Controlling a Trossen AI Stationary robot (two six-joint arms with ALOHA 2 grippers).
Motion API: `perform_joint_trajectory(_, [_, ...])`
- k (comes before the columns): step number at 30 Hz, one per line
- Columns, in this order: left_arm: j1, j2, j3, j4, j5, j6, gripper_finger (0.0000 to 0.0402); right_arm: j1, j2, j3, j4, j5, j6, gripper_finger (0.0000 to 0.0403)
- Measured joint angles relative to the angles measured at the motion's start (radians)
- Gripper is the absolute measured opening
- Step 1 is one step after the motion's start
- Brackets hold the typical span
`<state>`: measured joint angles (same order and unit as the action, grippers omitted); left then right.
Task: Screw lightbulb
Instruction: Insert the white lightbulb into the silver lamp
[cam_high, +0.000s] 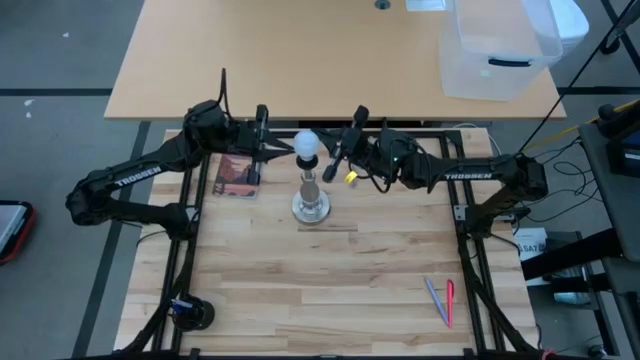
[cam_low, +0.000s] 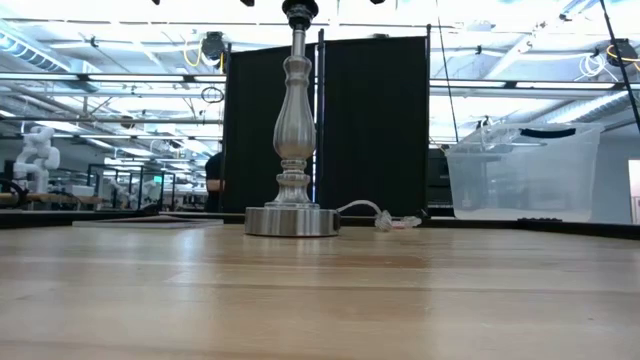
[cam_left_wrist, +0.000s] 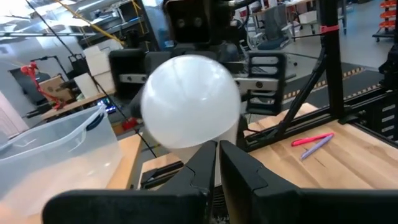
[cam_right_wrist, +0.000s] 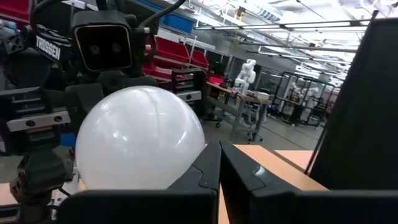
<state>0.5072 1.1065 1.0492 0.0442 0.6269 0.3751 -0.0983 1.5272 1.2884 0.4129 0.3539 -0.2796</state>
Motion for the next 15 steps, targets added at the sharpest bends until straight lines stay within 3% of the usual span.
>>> perform_joint_trajectory(6, [0.01,0.027,0.0,0.031,-0.081,-0.008,0.0029,0.041,-0.001,0.002,-0.008,0.059,-0.014,0.0])
perform_joint_trajectory(10, [0.028,0.064,0.0,0.066,-0.08,-0.033,0.0029,0.062,0.005,-0.001,-0.039,0.058,-0.012,0.0])
perform_joint_trajectory(15, [0.073,0.09,0.0,0.085,-0.078,-0.054,0.0029,0.078,0.004,-0.001,-0.057,0.165,-0.013,0.0])
